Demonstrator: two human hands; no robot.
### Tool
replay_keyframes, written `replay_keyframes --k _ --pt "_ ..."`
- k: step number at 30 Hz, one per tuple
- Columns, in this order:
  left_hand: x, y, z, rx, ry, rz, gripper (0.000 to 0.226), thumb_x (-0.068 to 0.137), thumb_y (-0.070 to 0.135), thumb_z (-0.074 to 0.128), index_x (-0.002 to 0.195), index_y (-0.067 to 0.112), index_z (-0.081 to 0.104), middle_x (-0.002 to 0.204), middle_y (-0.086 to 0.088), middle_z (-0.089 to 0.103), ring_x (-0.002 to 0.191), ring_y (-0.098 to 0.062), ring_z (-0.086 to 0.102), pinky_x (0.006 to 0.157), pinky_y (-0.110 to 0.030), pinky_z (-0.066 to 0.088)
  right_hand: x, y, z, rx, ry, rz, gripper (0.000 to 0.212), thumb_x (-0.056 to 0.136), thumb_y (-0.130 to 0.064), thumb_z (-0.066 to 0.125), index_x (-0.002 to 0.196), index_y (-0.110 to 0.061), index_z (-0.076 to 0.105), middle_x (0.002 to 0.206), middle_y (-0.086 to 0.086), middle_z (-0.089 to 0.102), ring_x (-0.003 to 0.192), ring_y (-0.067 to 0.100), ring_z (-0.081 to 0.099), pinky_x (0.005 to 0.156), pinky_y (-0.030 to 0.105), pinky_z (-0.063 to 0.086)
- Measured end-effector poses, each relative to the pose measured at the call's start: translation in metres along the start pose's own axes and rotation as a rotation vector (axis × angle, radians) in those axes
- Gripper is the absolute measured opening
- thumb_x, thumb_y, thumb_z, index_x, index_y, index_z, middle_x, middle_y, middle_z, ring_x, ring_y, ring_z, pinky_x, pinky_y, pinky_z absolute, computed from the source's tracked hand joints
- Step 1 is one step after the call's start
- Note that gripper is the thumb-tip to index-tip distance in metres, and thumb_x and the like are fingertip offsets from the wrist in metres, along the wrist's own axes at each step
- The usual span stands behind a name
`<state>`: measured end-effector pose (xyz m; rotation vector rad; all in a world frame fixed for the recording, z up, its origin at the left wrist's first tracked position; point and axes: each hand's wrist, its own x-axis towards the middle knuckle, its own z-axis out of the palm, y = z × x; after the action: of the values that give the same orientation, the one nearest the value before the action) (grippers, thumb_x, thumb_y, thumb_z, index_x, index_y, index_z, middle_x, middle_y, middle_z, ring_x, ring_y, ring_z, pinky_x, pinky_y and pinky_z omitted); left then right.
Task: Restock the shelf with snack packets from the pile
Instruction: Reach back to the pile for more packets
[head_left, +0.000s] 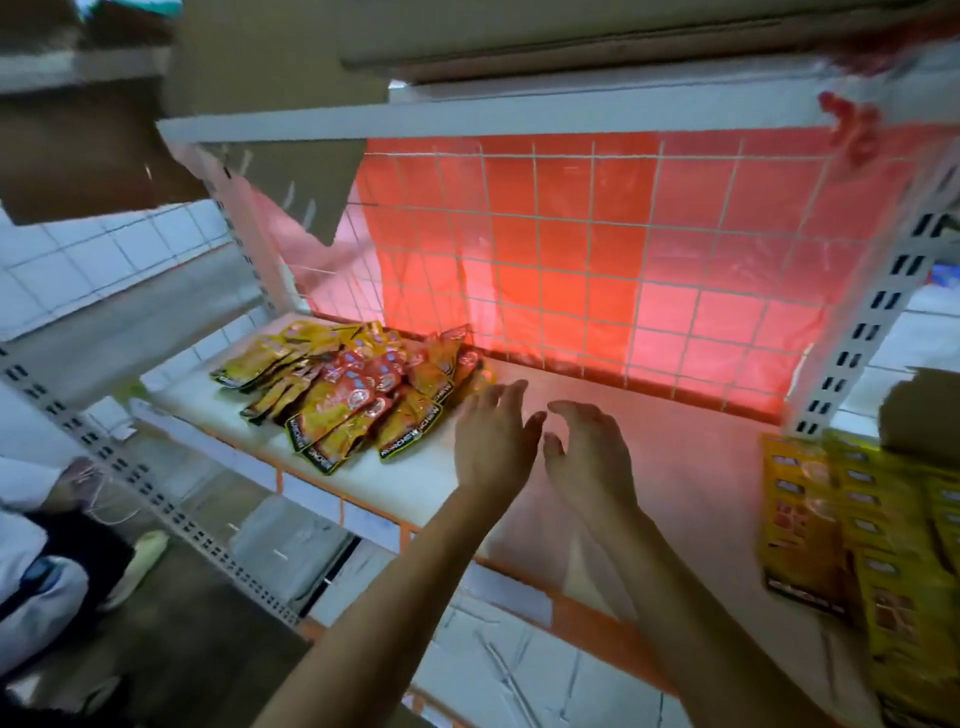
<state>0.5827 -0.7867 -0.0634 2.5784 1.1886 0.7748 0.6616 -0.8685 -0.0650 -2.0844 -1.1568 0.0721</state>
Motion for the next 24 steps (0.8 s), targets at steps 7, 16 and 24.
replay_keyframes --k 7,16,24 --pt "0.016 -0.114 -0.038 0.096 0.055 -0.159 0.037 0.086 0.003 0.052 0.123 0.003 0.056 0.114 -0.021 0.059 0.103 -0.039 0.052 0.086 -0.042 0.037 0.022 -0.085 0.072 0.143 -0.157 0.037 0.019 0.089 -0.021 0.057 0.104 -0.019 0.068 0.104 0.003 0.071 0.099 0.025 0.064 0.082 0.032 0.046" --pt "0.031 -0.219 -0.048 0.178 -0.075 -0.277 0.05 0.087 0.007 0.046 0.135 -0.002 0.037 0.128 -0.024 0.049 0.121 -0.04 0.044 0.103 -0.044 0.032 0.049 -0.14 0.154 0.066 -0.267 0.18 0.03 0.088 -0.033 0.056 0.099 -0.009 0.069 0.104 0.012 0.067 0.104 0.03 0.059 0.082 0.031 0.04" --pt "0.033 -0.23 -0.041 0.09 -0.077 -0.354 0.058 0.091 0.022 0.055 0.14 0.001 0.035 0.128 -0.023 0.048 0.121 -0.038 0.041 0.103 -0.042 0.027 0.066 -0.144 0.174 -0.046 -0.231 0.38 0.03 0.082 -0.04 0.062 0.098 -0.015 0.066 0.102 0.007 0.066 0.098 0.031 0.061 0.084 0.035 0.045"
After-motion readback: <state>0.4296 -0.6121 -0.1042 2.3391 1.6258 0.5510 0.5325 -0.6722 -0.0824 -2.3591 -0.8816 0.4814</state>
